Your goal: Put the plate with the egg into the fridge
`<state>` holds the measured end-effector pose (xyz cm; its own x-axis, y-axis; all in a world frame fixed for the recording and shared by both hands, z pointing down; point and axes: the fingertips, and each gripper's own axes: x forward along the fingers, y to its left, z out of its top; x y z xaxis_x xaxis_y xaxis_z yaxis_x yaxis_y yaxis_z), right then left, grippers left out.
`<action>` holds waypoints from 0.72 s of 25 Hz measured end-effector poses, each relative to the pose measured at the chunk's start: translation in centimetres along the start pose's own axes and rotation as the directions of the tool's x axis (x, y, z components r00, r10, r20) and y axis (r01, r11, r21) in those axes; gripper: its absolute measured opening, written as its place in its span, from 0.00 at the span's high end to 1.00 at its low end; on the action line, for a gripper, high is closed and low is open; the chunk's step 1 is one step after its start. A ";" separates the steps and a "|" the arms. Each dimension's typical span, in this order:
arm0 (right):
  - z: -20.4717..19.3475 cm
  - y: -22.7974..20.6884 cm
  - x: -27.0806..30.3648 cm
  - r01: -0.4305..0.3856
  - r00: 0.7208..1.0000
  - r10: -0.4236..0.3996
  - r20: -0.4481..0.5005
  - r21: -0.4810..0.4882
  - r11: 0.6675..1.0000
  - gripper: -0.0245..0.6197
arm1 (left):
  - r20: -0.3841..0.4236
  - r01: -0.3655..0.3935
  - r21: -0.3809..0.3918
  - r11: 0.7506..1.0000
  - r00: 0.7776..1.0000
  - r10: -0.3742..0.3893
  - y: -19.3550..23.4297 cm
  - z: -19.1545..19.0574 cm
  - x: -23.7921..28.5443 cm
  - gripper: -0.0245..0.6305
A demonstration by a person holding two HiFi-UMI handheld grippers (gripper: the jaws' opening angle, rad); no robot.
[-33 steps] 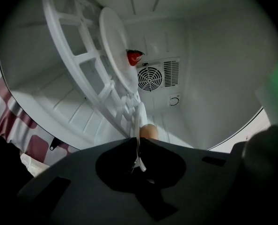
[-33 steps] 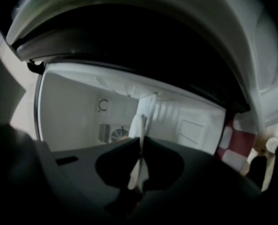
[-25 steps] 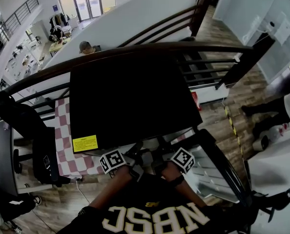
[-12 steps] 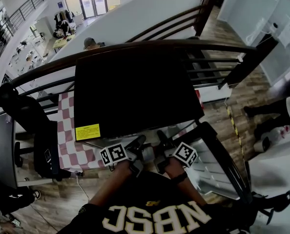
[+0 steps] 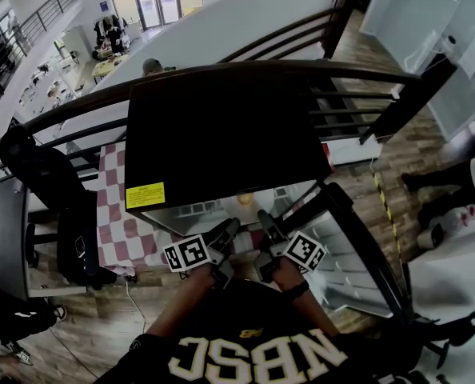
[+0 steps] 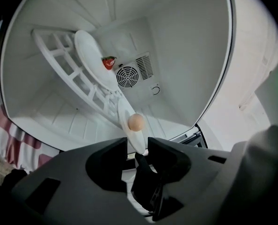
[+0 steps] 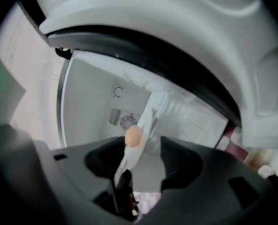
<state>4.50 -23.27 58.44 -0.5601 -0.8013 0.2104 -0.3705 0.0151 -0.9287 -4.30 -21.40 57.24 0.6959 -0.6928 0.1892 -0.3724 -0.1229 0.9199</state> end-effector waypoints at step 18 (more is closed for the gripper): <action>-1.2 0.6 -3.7 0.025 0.995 -0.078 -0.064 -0.595 0.803 0.62 | 0.026 -0.135 0.528 0.838 0.989 0.143 -0.6 -2.4 -1.9 0.75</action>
<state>5.49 -19.57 57.42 -0.5759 -0.7598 0.3018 -0.7525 0.3484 -0.5589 -3.92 -18.31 57.11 0.6195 -0.7212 0.3099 -0.7305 -0.3850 0.5641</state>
